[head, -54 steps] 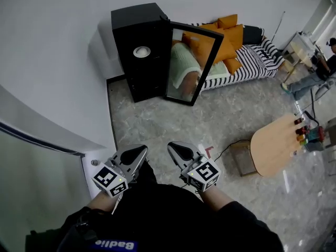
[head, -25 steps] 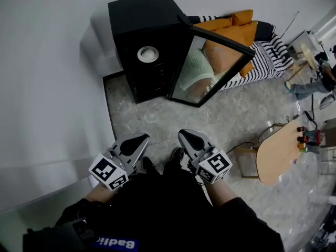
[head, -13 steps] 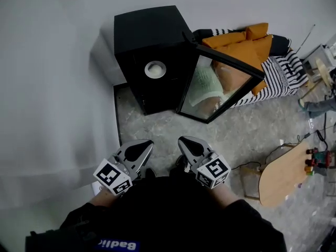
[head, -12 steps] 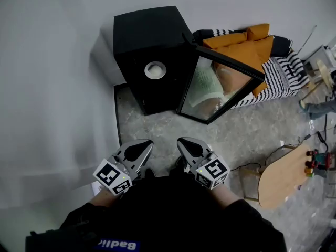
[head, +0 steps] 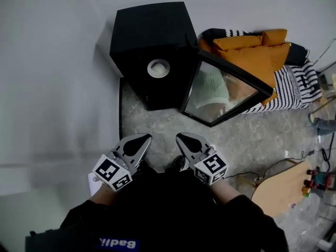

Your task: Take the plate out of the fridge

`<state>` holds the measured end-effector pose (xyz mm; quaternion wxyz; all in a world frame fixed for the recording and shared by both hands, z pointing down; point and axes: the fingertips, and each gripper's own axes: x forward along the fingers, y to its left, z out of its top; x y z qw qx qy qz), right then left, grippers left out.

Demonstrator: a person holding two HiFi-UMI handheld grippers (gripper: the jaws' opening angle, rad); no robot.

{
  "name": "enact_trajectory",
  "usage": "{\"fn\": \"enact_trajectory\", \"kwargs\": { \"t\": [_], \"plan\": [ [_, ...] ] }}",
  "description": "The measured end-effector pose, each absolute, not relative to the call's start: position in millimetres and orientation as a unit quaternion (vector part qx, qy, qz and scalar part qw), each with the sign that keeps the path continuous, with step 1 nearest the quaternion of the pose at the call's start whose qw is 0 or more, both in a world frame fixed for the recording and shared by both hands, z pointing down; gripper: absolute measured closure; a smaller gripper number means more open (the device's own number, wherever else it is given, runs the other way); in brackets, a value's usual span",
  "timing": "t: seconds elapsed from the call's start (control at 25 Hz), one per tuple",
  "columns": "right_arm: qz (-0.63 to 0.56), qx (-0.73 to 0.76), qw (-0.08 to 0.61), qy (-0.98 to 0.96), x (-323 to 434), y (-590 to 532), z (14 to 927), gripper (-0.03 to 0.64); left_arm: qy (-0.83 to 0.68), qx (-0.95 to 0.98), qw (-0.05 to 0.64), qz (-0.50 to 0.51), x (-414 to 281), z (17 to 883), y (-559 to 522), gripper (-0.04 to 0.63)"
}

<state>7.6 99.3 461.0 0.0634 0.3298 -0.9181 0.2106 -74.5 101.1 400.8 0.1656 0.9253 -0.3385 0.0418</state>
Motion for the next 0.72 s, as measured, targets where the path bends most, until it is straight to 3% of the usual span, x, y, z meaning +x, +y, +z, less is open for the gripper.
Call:
{"fn": "enact_trajectory", "kwargs": {
  "t": [0.72],
  "plan": [
    [0.213, 0.378, 0.097, -0.896, -26, 23, 468, 0.606, -0.317, 0.922, 0.213, 0.066, -124, 443, -4, 0.588]
  ]
}}
